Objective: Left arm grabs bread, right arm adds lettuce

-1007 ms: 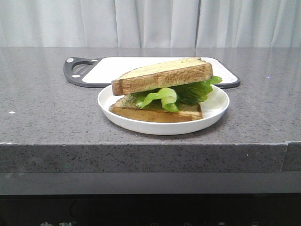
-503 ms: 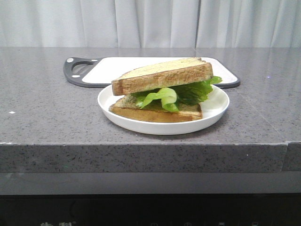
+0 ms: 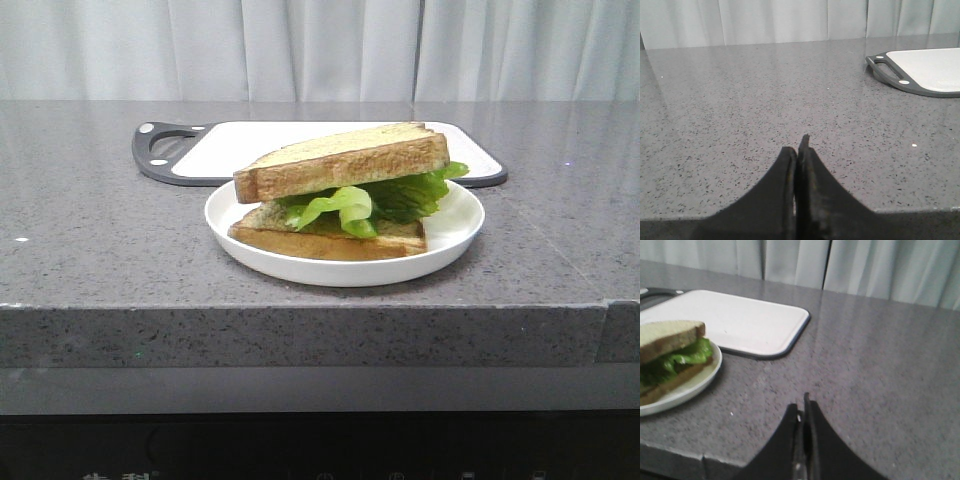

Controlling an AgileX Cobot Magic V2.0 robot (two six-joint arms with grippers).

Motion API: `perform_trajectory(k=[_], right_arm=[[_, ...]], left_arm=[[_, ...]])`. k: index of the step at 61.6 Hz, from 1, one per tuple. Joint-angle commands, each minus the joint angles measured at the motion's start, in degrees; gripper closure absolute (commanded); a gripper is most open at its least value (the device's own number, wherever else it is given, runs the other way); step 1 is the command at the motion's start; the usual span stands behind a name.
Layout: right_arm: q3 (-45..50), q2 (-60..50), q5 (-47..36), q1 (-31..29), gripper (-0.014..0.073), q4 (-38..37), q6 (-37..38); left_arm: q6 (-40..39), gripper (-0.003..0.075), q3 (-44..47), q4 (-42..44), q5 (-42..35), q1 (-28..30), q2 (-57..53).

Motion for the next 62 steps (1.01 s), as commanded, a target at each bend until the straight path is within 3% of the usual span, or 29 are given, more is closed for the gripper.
perform_trajectory(k=[1, 12, 21, 62], right_arm=[[3.06, -2.98, -5.71, -3.42, 0.0652, 1.15, -0.18], [9.42, -7.28, -7.96, -8.46, 0.0652, 1.98, -0.18], [12.29, -7.34, -11.23, -8.6, 0.0652, 2.03, -0.18], [12.17, -7.34, -9.95, -8.6, 0.0652, 2.03, -0.18]], left_arm=[[-0.62, 0.0739, 0.3, -0.17, -4.91, 0.1, -1.04], [-0.62, 0.0739, 0.3, -0.17, -4.91, 0.1, -0.93], [-0.62, 0.0739, 0.3, -0.17, -4.91, 0.1, -0.93], [-0.62, 0.0739, 0.3, -0.17, -4.91, 0.1, -0.93]])
